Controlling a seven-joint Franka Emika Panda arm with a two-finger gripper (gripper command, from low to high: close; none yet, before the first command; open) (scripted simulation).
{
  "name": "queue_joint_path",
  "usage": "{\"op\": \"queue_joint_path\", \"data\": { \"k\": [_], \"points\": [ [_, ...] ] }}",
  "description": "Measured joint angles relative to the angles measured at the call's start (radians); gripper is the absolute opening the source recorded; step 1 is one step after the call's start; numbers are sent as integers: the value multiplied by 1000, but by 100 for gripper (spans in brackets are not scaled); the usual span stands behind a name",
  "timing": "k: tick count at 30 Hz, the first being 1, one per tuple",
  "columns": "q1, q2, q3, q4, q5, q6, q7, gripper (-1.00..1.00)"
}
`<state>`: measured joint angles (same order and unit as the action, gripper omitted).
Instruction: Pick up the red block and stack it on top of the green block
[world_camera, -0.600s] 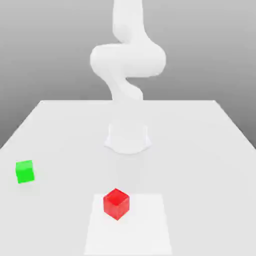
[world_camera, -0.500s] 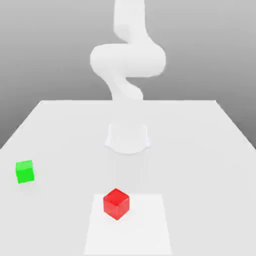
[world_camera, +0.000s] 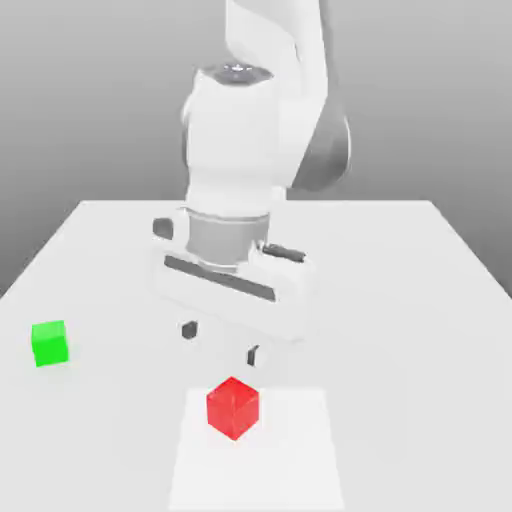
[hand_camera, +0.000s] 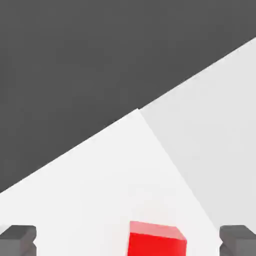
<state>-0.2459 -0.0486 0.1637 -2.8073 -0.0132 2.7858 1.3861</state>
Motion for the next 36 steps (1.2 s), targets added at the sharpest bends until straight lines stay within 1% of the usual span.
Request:
{"op": "queue_joint_path", "data": {
  "k": [3,11,12,19,26,29,31,32,34,36],
  "points": [
    [-1,70,-3,-6,3,57,19,0],
    [36,250,-67,17,-106,208,101,0],
    [48,272,-82,18,-115,227,107,-100],
    [51,276,-86,19,-122,232,112,-100],
    [19,131,-29,3,-25,110,45,-100],
    [19,68,-20,-9,6,56,20,-100],
    [33,33,-33,-16,18,25,8,-100],
    [18,24,-58,-14,16,13,3,-100],
    [-96,12,-116,-6,8,-9,-6,-100],
    [-180,2,-160,4,1,-29,-17,-100]
  ]
}}
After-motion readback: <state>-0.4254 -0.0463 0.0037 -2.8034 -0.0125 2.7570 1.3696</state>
